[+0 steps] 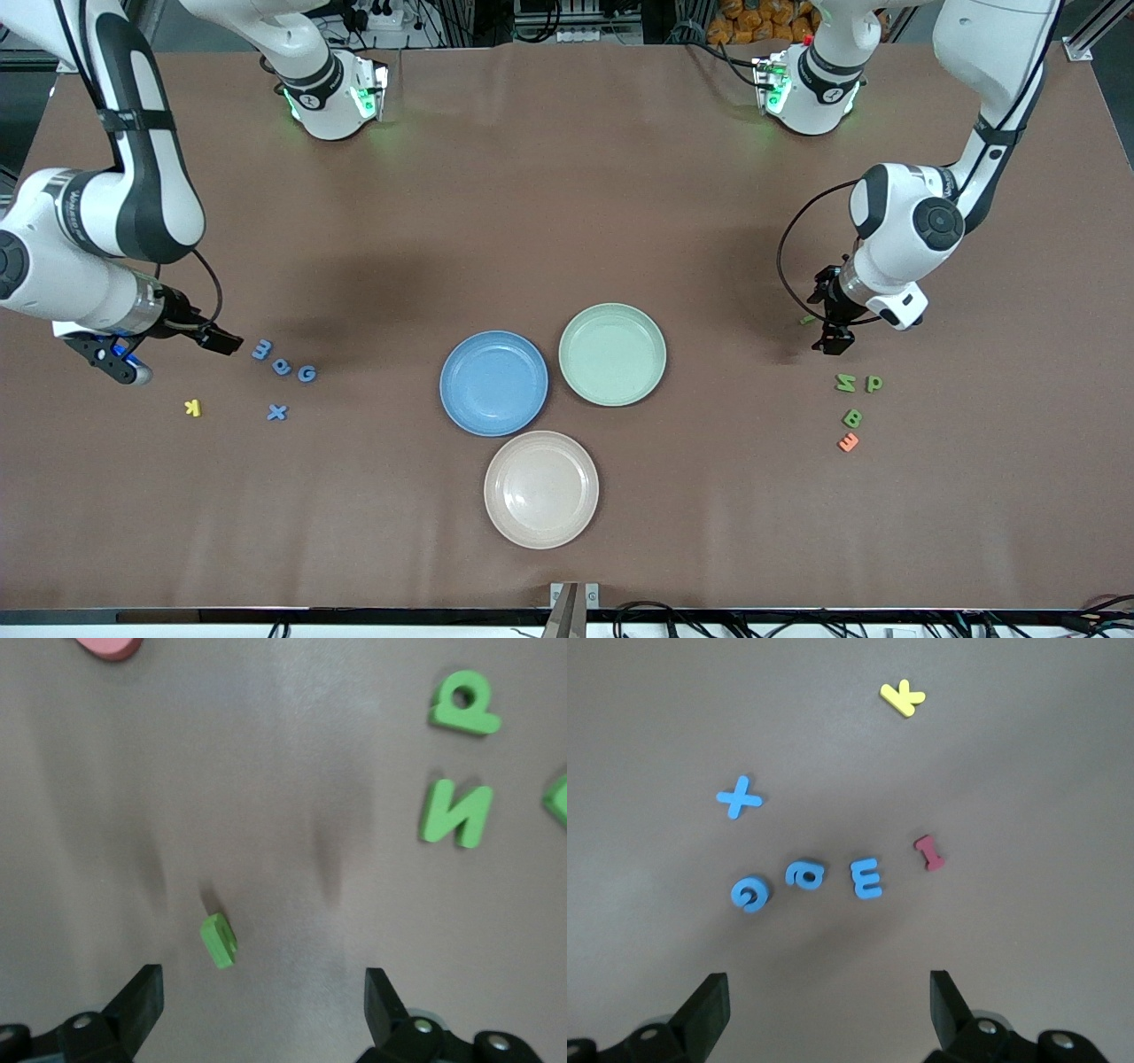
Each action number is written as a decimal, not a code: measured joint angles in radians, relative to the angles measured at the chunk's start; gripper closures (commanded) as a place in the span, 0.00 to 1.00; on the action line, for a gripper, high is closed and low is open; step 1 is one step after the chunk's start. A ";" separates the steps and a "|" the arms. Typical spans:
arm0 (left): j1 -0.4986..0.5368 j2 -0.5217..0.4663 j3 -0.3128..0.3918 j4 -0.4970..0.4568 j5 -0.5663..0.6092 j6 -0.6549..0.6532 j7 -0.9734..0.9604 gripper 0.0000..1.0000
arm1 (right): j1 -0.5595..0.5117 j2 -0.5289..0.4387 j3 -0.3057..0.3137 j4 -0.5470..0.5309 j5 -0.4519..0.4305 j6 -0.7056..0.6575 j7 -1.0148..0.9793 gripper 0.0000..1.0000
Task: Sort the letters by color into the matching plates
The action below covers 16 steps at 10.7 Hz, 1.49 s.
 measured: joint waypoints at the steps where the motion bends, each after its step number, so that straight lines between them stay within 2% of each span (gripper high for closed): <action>1: -0.001 0.016 0.000 0.000 0.000 0.006 0.000 0.00 | -0.007 0.016 0.000 -0.018 0.000 0.050 0.001 0.00; 8: -0.002 0.052 0.000 0.005 0.010 0.011 0.000 0.00 | -0.050 0.165 0.013 -0.060 0.048 0.263 0.001 0.00; 14: -0.001 0.070 0.005 0.015 0.044 0.011 0.000 0.00 | -0.084 0.194 0.042 -0.136 0.049 0.387 -0.018 0.00; 15: -0.001 0.070 0.005 0.016 0.044 0.011 0.000 0.27 | -0.093 0.194 0.044 -0.153 0.049 0.404 -0.035 0.00; 16: -0.001 0.070 0.005 0.016 0.044 0.011 0.000 0.66 | -0.099 0.194 0.045 -0.165 0.049 0.415 -0.044 0.00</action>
